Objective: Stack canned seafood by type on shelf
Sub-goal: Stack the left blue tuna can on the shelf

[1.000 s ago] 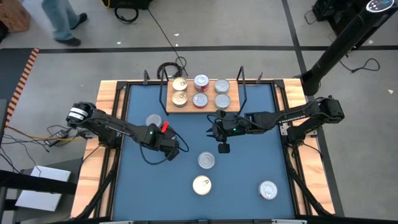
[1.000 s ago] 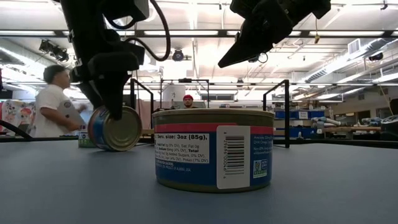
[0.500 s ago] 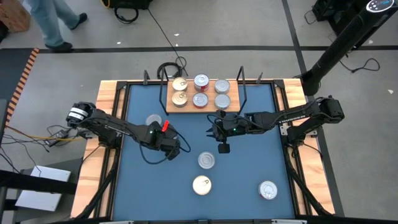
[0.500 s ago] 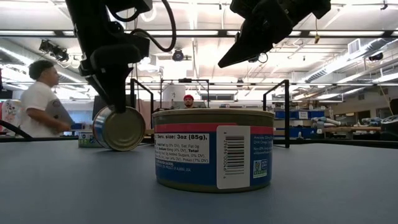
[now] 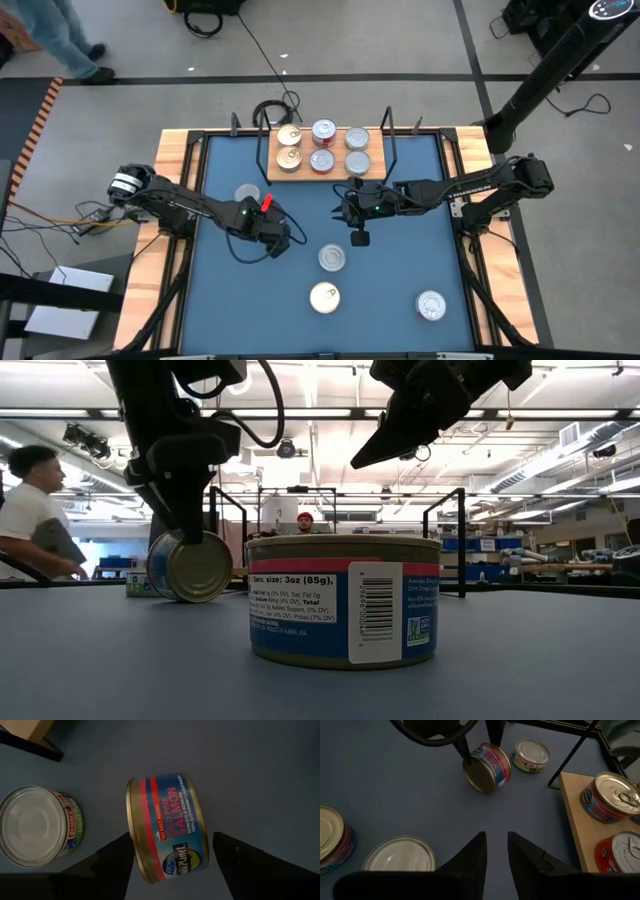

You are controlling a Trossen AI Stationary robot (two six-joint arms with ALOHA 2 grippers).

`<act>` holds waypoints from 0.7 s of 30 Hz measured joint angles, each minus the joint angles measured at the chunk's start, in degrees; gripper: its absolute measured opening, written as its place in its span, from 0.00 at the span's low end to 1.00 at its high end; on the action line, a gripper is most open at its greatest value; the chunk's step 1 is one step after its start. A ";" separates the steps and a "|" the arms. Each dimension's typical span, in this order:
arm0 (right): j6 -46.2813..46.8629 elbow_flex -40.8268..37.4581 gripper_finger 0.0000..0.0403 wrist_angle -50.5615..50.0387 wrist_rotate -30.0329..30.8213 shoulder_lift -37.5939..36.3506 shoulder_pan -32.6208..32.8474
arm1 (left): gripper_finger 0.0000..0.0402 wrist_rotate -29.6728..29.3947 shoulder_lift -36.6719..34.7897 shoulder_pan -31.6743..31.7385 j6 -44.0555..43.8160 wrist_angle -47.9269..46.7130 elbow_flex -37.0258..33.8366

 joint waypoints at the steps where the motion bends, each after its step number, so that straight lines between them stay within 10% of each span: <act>1: 0.00 0.02 0.22 0.00 0.00 0.02 0.00 | 0.68 -0.28 0.00 0.00 -0.31 0.11 0.00; 21: 0.00 0.00 0.22 0.00 0.00 0.01 0.01 | 0.50 -2.55 -0.04 0.00 4.11 -0.33 1.54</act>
